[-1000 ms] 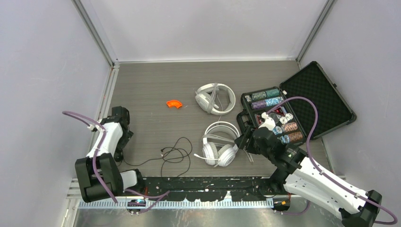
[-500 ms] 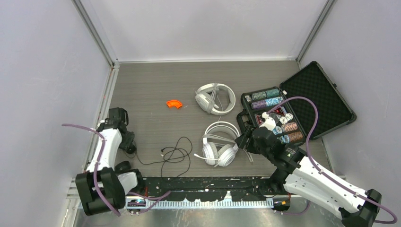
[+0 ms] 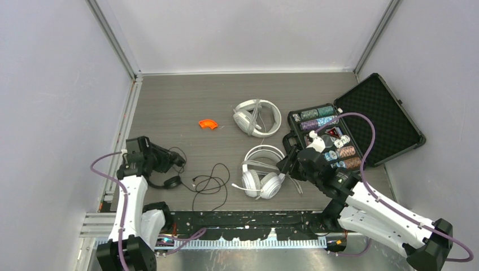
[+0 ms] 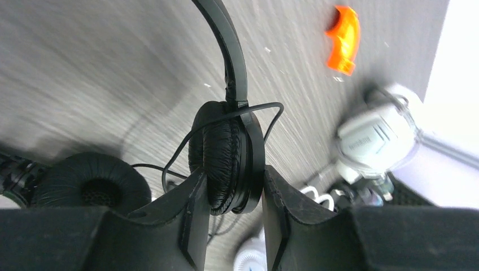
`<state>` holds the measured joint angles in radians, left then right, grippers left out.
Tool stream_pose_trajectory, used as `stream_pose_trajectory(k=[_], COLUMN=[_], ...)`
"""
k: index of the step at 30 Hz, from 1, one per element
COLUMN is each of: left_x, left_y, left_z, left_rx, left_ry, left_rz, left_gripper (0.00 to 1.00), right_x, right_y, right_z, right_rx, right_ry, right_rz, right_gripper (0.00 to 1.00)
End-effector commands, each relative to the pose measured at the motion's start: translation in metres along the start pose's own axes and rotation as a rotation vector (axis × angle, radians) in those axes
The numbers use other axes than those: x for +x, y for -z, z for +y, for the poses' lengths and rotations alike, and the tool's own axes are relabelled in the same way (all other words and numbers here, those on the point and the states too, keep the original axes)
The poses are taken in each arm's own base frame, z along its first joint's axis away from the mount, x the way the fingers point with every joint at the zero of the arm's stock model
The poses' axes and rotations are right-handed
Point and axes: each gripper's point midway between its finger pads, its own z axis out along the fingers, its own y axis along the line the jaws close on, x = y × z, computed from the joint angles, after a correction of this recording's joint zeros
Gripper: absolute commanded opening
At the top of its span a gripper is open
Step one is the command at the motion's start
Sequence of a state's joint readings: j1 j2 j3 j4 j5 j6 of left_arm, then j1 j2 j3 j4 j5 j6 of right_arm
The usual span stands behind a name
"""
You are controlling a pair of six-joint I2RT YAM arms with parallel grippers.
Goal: Wrap the headphones
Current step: Pick up the headphones from the corner of the board.
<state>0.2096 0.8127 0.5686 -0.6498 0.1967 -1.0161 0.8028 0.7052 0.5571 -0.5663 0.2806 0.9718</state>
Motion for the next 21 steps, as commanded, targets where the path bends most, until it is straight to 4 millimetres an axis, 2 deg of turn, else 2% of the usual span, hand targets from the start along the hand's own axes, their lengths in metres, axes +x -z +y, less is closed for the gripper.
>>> stream_pose_trajectory(k=[1,3,8,12,16,21], left_x=[0.015,0.02,0.025,0.029,0.035,0.054], left_y=[0.023,0.032,0.027,0.029,0.035,0.041], left_z=[-0.068,-0.082,-0.081,-0.092,-0.104,-0.111], left_rx=[0.375,0.463,0.447,0.484,0.505,0.548], left_ry=[-0.122,-0.161,-0.168,-0.216,-0.304,-0.403], left_rz=[0.106,0.12,0.153,0.184,0.203,0.244], left_gripper=[0.29,0.3,0.31,0.31,0.31,0.31], right_x=[-0.008,0.0,0.001,-0.002,-0.011,-0.036], right_y=[0.001,-0.005,-0.01,-0.012,-0.005,0.012], right_z=[0.021,0.021,0.022,0.029,0.053,0.111], right_rx=[-0.071,-0.087,-0.079,-0.088,-0.151,-0.354], right_ry=[-0.048,-0.072,-0.062,-0.033,0.02,0.102], right_rz=[-0.013,0.002,0.009,0.008,0.018,-0.048], right_gripper=[0.6,0.6,0.6,0.6,0.6,0.6])
